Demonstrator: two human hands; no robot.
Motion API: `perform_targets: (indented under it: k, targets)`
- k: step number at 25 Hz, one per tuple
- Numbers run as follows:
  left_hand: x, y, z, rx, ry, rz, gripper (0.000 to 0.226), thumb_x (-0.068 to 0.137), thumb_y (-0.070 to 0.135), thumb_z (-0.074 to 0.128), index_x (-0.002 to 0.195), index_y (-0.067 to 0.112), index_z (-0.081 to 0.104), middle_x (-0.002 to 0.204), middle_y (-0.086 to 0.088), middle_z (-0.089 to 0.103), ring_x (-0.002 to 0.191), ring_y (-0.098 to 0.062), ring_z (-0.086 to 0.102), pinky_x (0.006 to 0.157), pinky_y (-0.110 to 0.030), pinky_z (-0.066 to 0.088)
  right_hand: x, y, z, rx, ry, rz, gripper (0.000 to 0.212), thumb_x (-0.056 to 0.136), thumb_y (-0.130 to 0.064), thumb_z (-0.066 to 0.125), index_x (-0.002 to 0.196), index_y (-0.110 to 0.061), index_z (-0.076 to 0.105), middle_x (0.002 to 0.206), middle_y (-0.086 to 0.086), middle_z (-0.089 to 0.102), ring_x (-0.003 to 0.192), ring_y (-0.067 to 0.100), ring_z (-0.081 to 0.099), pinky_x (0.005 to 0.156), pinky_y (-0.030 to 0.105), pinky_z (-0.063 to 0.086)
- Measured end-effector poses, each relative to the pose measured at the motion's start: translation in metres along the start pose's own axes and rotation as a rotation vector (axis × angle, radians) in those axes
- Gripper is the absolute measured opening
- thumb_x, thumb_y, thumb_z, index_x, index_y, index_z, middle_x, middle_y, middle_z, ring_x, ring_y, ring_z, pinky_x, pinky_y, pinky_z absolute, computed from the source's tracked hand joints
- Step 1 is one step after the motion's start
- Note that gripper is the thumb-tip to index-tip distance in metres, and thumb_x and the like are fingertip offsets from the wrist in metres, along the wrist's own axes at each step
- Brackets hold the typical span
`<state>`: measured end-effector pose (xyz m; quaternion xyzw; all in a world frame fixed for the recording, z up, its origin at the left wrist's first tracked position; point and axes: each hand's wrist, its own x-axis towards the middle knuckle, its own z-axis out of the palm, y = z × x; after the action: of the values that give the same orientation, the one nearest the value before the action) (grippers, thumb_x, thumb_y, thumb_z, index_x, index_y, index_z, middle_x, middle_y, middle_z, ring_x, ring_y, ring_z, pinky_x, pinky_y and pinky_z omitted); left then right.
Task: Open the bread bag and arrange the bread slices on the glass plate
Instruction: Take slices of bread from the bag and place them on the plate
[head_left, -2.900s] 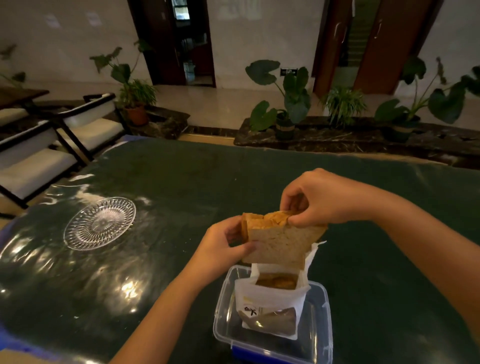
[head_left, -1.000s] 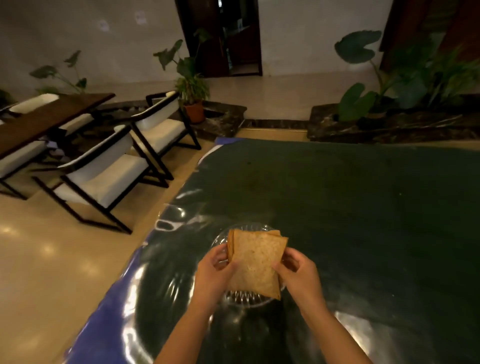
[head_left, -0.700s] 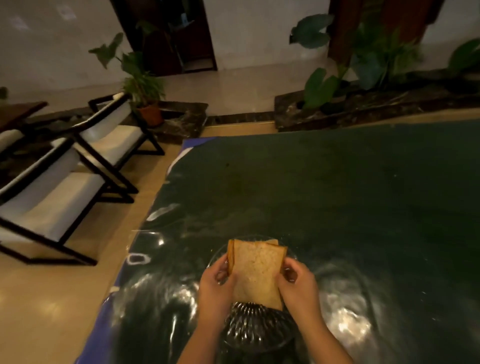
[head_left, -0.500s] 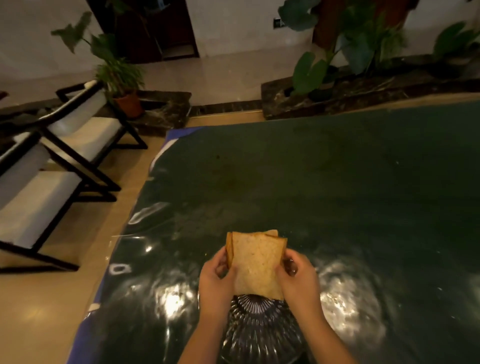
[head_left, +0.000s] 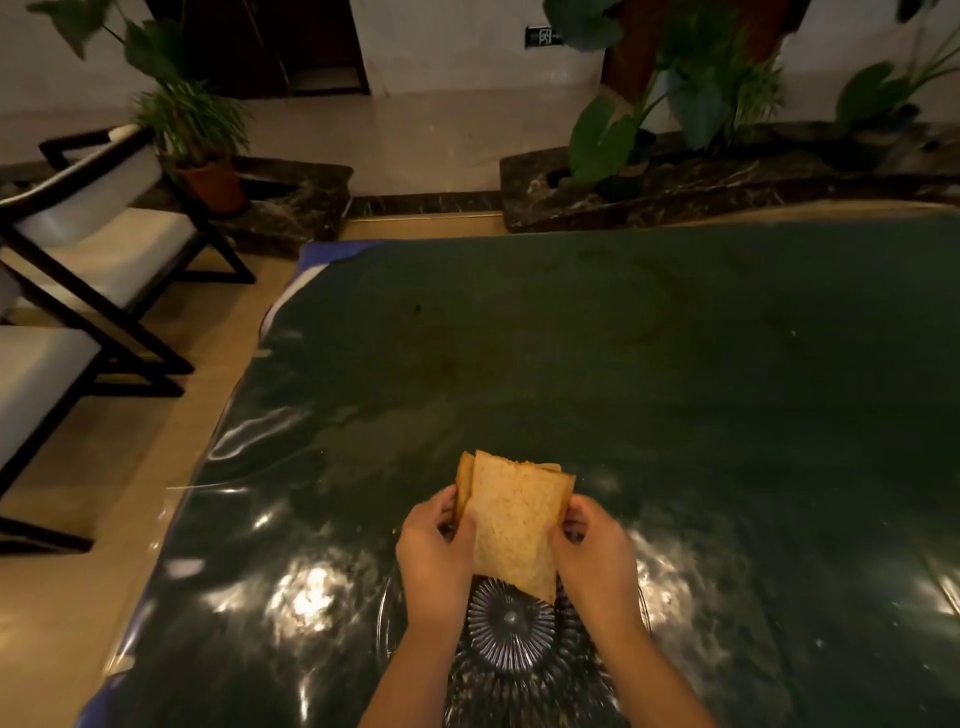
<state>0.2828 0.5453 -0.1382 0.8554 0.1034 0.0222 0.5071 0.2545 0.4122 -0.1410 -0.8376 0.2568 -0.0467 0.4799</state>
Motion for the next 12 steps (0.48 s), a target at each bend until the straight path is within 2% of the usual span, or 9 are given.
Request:
perform_targets:
  k: [3, 6, 10, 12]
  targets:
    - [-0.011, -0.002, -0.001, 0.08, 0.044, 0.043, 0.031, 0.081, 0.009, 0.068, 0.112, 0.009, 0.064, 0.104, -0.006, 0.058, 0.084, -0.014, 0.058, 0.076, -0.028, 0.051, -0.001, 0.002, 0.0, -0.058, 0.015, -0.01, 0.014, 0.079, -0.012, 0.064, 0.093, -0.012, 0.064, 0.09, 0.001, 0.066, 0.079, 0.014, 0.061, 0.062, 0.024, 0.045]
    - [-0.021, -0.004, -0.005, 0.122, 0.048, 0.029, 0.023, 0.08, 0.011, 0.068, 0.104, 0.011, 0.068, 0.094, -0.002, 0.061, 0.078, -0.015, 0.061, 0.068, -0.026, 0.05, -0.005, -0.001, -0.001, -0.102, 0.093, -0.082, 0.017, 0.077, -0.008, 0.066, 0.094, -0.011, 0.066, 0.085, 0.0, 0.059, 0.071, 0.012, 0.055, 0.054, 0.013, 0.036]
    - [-0.033, -0.002, -0.012, 0.048, 0.052, -0.009, 0.017, 0.076, 0.003, 0.071, 0.089, 0.014, 0.071, 0.077, 0.012, 0.059, 0.071, -0.01, 0.06, 0.066, -0.024, 0.05, -0.018, -0.004, -0.005, 0.018, 0.131, -0.104, 0.025, 0.076, -0.009, 0.068, 0.099, -0.018, 0.067, 0.084, -0.005, 0.063, 0.069, 0.004, 0.057, 0.054, 0.009, 0.039]
    - [-0.042, -0.006, -0.016, -0.003, 0.054, -0.054, 0.021, 0.074, 0.002, 0.072, 0.088, 0.017, 0.07, 0.078, 0.009, 0.062, 0.07, -0.007, 0.06, 0.062, -0.017, 0.047, -0.024, -0.002, -0.009, 0.097, 0.138, -0.056, 0.026, 0.076, -0.01, 0.069, 0.098, -0.024, 0.066, 0.08, -0.014, 0.063, 0.071, -0.004, 0.057, 0.053, 0.007, 0.043]
